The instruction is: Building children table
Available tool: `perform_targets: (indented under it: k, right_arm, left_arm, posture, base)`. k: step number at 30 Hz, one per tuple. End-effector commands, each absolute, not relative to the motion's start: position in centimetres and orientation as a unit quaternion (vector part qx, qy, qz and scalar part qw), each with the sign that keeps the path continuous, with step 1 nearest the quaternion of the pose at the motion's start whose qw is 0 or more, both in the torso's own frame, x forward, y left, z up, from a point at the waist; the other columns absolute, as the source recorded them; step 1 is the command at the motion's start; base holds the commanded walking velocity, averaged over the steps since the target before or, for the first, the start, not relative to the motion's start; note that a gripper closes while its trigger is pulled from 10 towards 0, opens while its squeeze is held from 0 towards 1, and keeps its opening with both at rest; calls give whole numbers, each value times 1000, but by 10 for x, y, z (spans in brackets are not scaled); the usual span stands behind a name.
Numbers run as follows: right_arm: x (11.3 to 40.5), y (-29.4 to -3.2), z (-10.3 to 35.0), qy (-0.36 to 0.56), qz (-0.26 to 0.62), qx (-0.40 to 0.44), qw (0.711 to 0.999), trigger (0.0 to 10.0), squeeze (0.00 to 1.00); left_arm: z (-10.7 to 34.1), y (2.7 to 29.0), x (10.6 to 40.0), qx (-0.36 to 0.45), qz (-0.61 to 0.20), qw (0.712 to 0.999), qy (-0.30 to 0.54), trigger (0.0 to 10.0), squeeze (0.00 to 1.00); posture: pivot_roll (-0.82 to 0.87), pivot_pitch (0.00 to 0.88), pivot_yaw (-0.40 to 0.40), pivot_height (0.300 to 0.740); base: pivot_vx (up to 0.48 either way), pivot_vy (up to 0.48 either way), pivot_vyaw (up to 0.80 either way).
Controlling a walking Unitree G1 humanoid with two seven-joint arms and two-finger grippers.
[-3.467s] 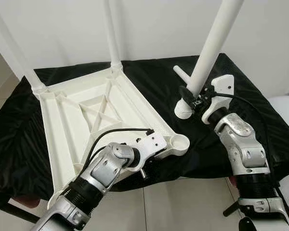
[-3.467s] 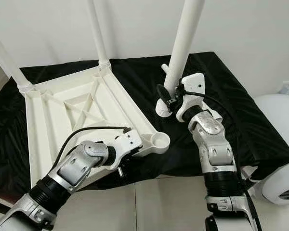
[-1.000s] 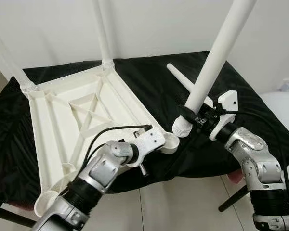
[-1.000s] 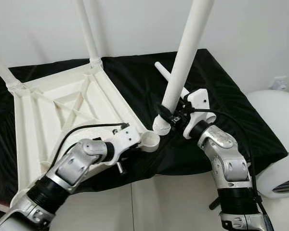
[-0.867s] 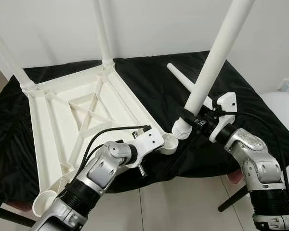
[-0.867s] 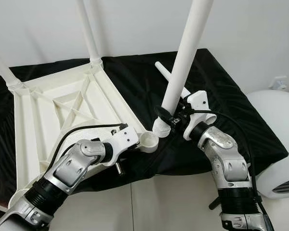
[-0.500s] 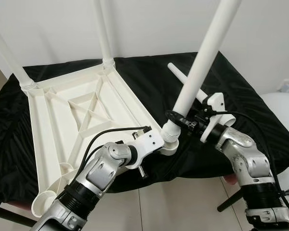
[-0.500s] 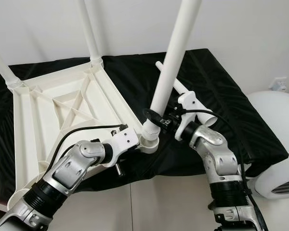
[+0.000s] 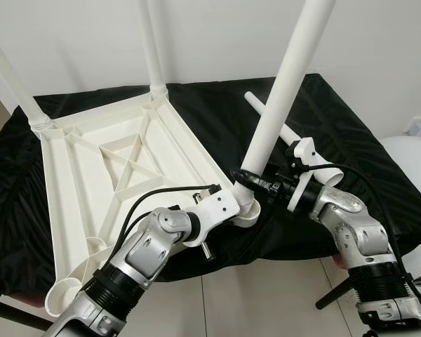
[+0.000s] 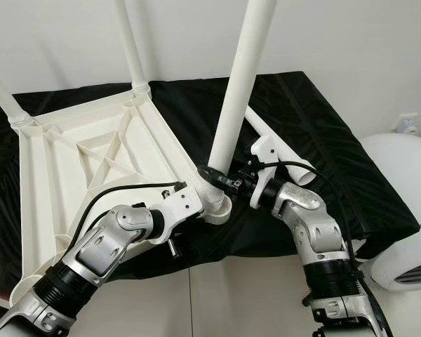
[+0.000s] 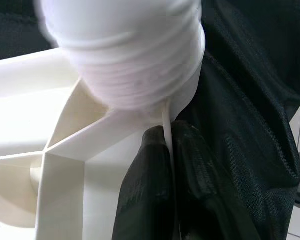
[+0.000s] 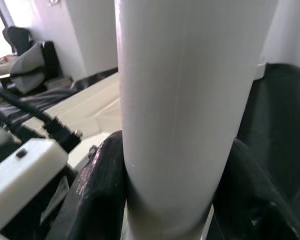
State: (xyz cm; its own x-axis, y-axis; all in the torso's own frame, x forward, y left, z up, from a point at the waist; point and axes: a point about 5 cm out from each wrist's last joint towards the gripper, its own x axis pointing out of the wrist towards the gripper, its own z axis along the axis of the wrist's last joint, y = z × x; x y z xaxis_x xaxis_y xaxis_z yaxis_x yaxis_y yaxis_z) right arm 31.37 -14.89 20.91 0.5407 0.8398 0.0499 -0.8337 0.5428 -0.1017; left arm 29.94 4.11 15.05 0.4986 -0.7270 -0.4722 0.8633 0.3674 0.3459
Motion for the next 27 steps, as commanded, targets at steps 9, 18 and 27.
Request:
perform_targets:
  k: [9,18,27]
  right_arm:
    - [310,-163,199,-10,484,-49,874,10000,0]
    - [311,-162,196,2,484,-55,873,10000,0]
    - [316,-163,203,5,498,-68,865,10000,0]
  left_arm:
    - [138,46,299,315,-475,810,138,10000,0]
    - [137,47,298,318,-475,808,140,10000,0]
    - [135,46,295,320,-478,806,139,10000,0]
  posture:
    - [-119,103,62,740]
    - [-114,101,61,740]
    - [-116,93,58,740]
  base:
    - [0,0,0]
    - [0,0,0]
    - [0,0,0]
